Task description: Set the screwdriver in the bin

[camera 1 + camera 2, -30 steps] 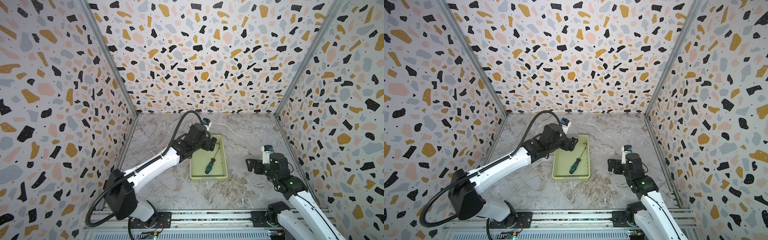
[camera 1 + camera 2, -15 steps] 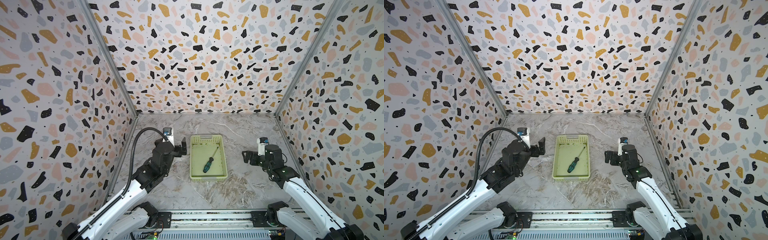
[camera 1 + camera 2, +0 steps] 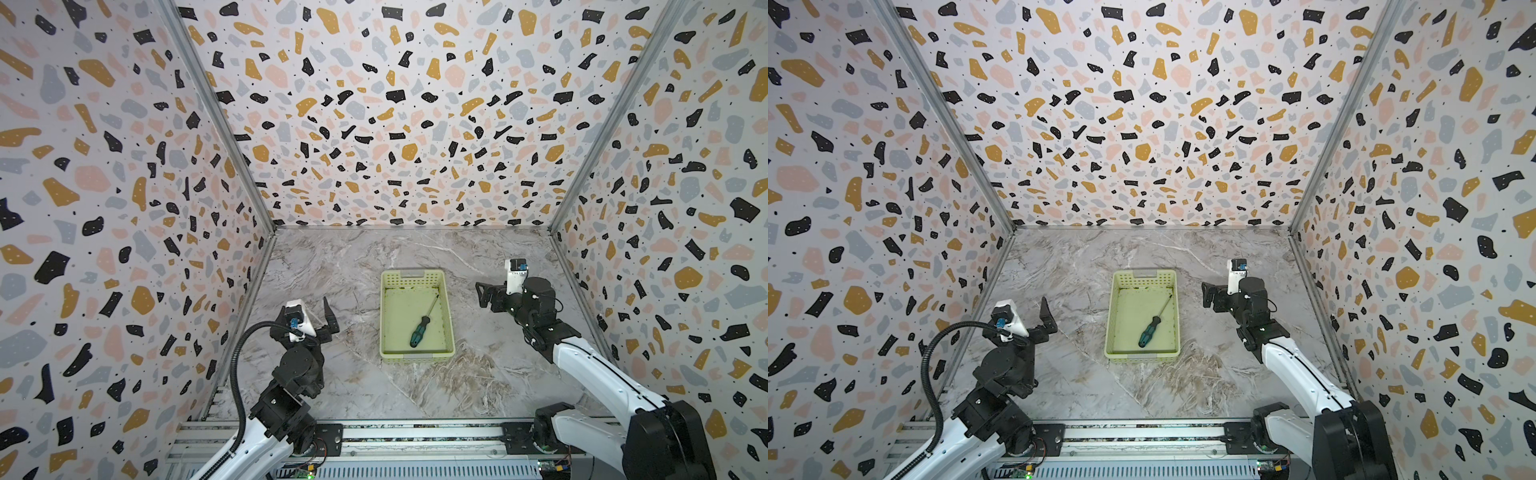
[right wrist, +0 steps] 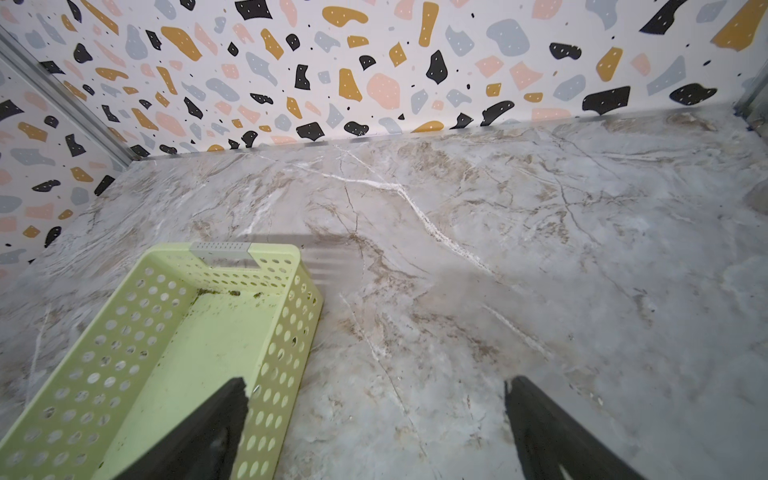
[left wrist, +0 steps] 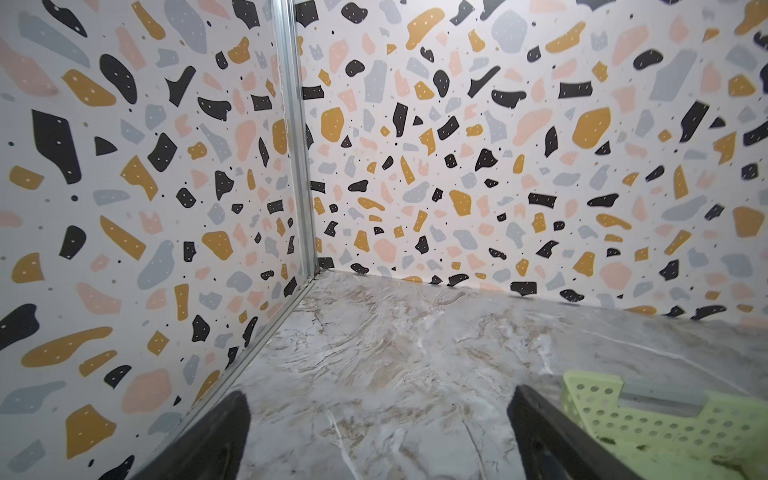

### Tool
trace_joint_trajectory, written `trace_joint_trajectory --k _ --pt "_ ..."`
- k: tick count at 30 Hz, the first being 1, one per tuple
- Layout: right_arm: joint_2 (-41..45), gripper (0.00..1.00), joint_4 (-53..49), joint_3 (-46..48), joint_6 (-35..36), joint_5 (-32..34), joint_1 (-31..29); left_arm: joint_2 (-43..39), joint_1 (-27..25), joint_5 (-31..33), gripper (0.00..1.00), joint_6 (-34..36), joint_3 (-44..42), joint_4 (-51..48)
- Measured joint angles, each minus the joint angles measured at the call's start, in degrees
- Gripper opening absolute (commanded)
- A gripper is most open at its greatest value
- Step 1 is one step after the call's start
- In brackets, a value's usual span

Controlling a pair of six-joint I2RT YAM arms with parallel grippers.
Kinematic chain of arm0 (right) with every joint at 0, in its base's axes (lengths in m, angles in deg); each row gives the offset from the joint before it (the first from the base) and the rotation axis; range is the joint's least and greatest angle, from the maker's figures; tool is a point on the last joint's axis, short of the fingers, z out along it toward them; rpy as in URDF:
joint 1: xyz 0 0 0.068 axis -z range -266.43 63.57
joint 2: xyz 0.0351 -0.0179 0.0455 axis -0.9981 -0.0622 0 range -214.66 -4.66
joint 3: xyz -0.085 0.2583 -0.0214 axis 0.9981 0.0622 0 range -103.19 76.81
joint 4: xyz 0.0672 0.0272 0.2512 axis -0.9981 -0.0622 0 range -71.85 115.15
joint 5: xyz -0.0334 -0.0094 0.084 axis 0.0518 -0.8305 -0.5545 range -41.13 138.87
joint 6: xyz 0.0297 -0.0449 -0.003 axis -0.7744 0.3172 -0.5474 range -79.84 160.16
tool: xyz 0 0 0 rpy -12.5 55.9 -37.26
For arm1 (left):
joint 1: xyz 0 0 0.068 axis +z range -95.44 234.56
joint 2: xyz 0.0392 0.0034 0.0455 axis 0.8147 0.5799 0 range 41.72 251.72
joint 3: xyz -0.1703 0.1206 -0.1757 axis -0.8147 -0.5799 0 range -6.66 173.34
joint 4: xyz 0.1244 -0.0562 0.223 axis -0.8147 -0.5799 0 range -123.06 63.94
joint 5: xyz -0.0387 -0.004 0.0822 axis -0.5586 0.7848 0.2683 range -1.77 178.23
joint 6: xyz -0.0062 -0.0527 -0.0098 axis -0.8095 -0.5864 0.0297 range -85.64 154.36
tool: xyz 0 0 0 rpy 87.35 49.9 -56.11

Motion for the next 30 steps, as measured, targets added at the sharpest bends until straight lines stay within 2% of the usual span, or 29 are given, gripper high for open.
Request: trace_joint_trajectory --k 5,11,15,21,26,30 --pt "-4.9 0.99 3.74 0.0 4.07 3.43 -0.02 5.62 0.09 0.83 1.0 7.72 -8.26 13.94" --pt "-7.41 0.99 11.47 2.8 9.57 6.84 0.17 20.94 3.65 1.55 1.0 10.43 -12.17 27.58" --pt "-7.39 0.99 21.44 9.05 12.74 7.21 1.05 27.15 9.07 -1.51 0.99 9.27 -13.0 34.58" --pt "-9.53 0.99 29.73 13.03 15.41 7.52 3.06 33.99 16.35 -8.48 1.0 8.17 -13.0 41.92" --pt "-9.86 0.99 32.04 13.2 15.67 6.32 5.07 41.55 19.45 -13.22 1.0 6.47 -12.96 47.41" --pt "-9.2 0.99 33.44 13.94 16.92 5.46 6.14 50.93 20.31 -15.21 1.0 5.84 -12.24 53.13"
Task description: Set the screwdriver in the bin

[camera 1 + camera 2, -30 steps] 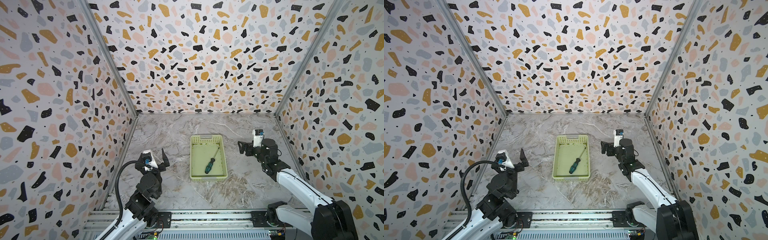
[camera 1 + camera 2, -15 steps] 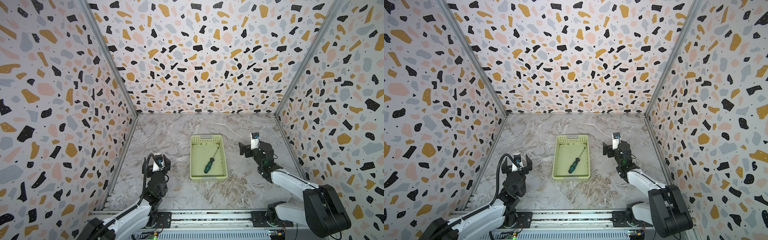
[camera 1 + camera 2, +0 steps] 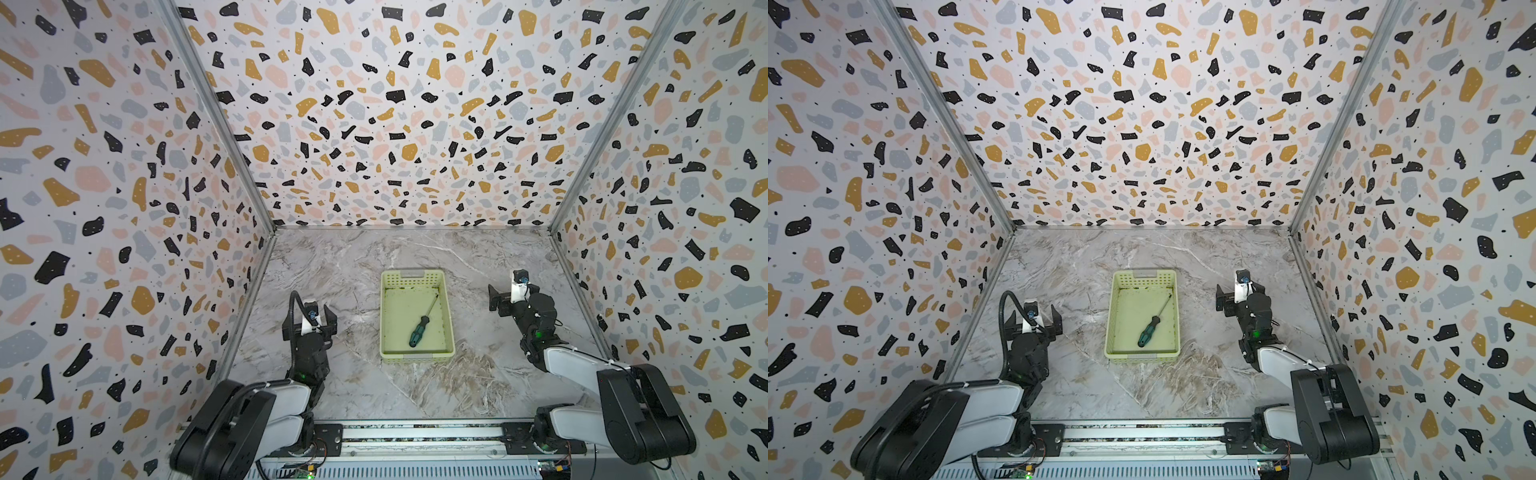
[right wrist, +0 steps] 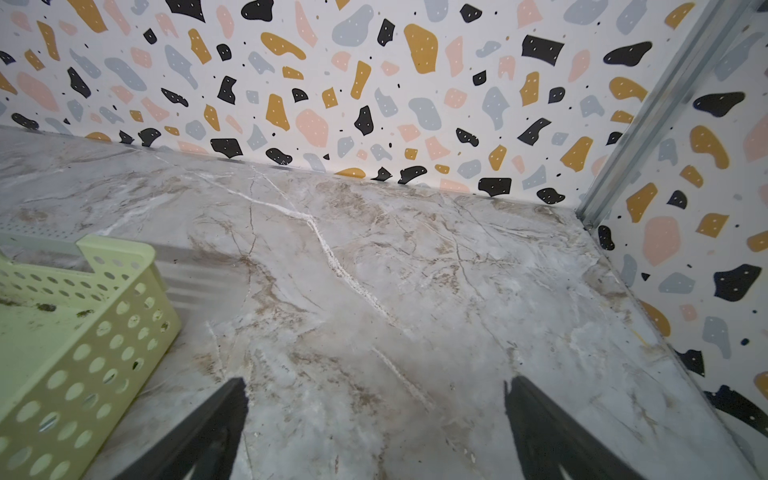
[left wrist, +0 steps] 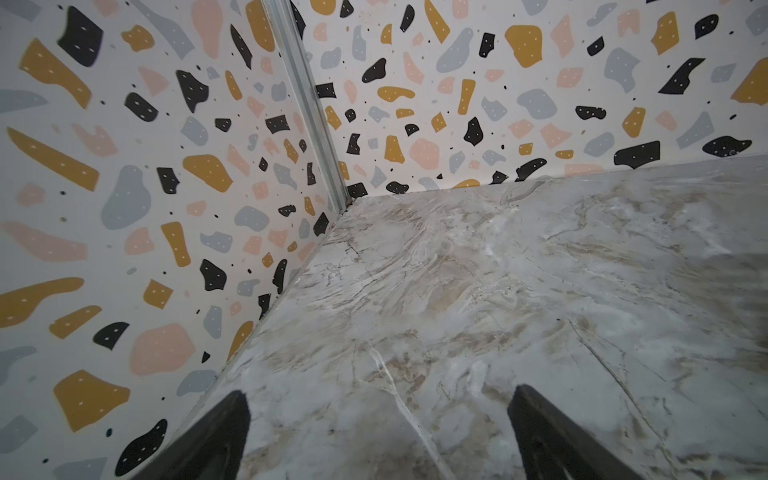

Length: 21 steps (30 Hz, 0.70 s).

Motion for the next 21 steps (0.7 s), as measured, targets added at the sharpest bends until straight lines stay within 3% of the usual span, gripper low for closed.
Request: trace_joint_trajectory --k 8,15,21 --pt "2.75 0.99 8.61 9.49 0.44 0.92 3.8 7.96 5.66 -6.32 1.0 -2.78 2.38 4.28" --pt "-10.86 0.99 26.99 14.36 -0.9 4.15 4.5 7.96 8.22 -10.95 1.0 -4.96 6.45 1.33" --pt "-12.92 0.99 27.34 11.76 -0.35 1.36 4.7 8.04 9.62 -12.9 1.0 -6.27 7.21 -0.66"
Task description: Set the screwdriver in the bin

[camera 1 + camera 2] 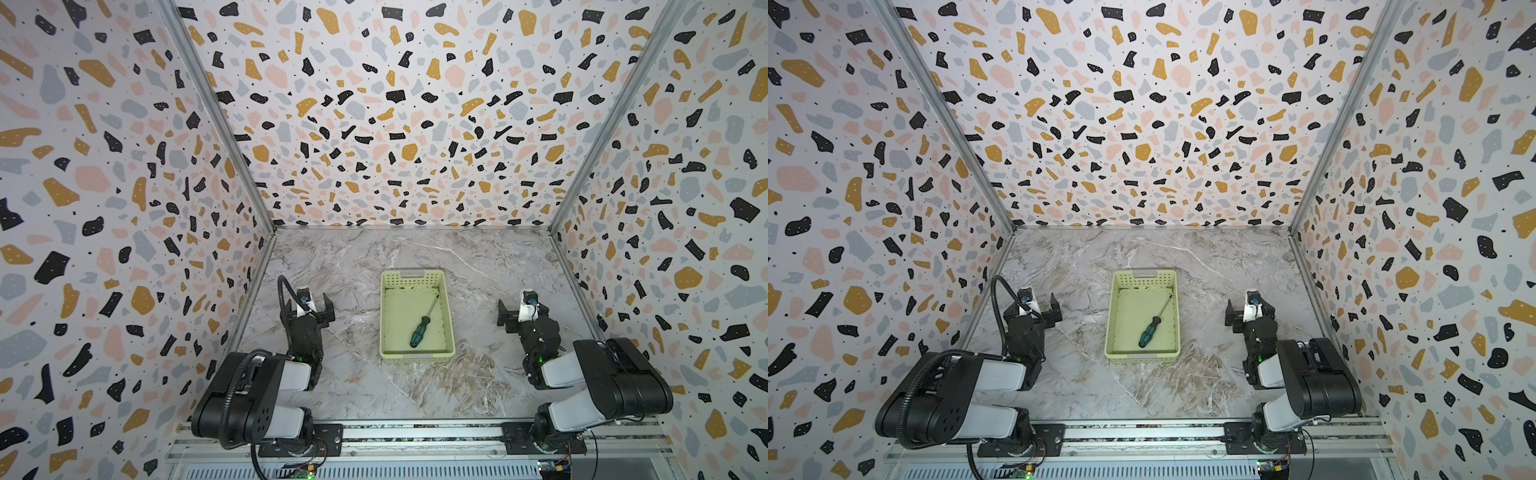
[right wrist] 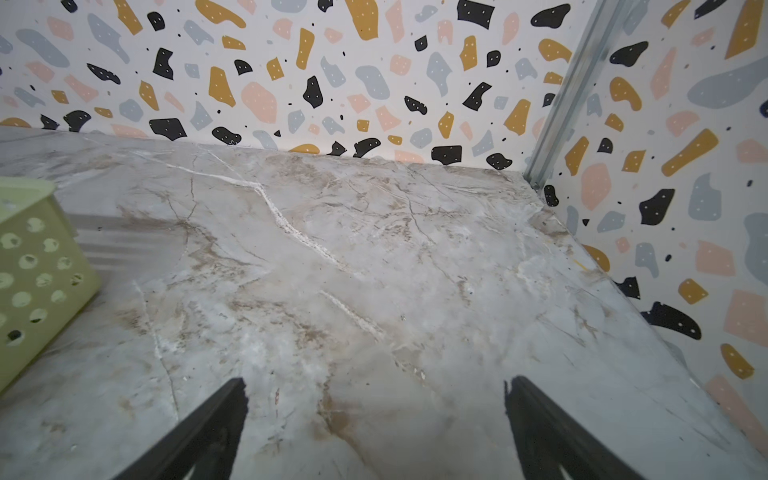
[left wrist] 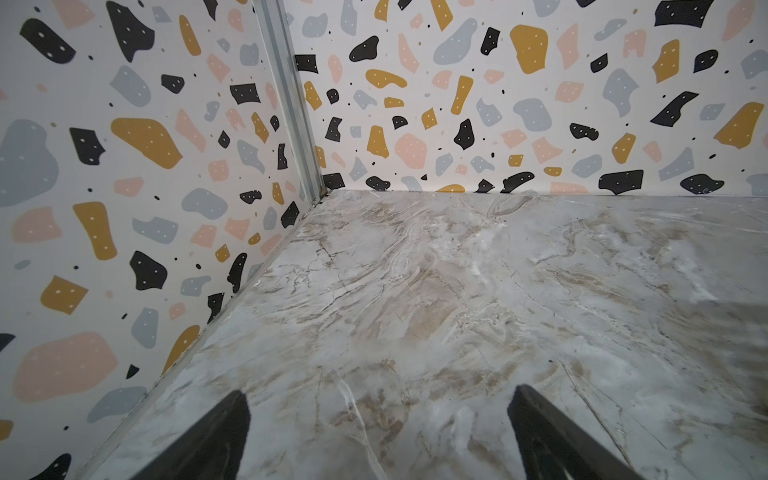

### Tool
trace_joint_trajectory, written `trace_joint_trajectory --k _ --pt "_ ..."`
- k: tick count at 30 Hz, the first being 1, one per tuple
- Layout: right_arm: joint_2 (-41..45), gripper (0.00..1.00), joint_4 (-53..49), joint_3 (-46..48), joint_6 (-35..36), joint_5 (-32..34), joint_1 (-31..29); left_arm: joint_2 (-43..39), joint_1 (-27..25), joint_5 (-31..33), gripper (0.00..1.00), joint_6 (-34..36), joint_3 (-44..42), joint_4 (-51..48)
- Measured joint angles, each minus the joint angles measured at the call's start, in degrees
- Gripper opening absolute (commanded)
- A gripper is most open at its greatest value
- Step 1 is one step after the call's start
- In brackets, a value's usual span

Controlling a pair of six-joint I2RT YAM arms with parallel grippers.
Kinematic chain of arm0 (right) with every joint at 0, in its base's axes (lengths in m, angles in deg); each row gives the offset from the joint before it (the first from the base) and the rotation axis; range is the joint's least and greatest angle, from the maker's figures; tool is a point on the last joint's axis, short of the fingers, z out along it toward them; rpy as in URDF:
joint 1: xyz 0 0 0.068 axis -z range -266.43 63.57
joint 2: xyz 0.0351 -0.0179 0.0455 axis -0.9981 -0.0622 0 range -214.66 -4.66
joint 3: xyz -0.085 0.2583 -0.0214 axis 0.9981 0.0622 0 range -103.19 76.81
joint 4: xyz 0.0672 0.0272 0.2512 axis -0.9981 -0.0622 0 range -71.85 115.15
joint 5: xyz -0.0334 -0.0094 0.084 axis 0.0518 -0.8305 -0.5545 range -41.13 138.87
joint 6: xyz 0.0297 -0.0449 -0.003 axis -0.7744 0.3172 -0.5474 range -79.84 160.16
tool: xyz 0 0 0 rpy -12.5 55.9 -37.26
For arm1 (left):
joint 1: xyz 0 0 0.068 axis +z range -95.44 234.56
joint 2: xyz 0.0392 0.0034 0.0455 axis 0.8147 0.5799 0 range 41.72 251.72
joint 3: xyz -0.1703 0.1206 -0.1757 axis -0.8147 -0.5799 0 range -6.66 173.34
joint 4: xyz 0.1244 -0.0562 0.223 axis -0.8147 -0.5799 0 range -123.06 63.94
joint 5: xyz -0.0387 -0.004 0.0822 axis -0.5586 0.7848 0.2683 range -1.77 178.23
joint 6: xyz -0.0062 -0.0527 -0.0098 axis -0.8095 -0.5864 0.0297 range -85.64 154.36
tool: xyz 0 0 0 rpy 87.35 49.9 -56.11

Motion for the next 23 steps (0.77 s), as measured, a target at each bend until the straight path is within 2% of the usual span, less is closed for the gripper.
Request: trace_joint_trajectory --k 5,23 --pt "-0.11 0.99 -1.49 -3.78 -0.09 -2.32 1.51 0.0 0.02 -0.28 1.0 -0.59 0.0 -1.11" --pt "-0.11 0.99 -3.26 -3.82 -0.09 -2.93 1.62 0.0 0.02 -0.35 0.99 -1.01 0.09 -1.57"
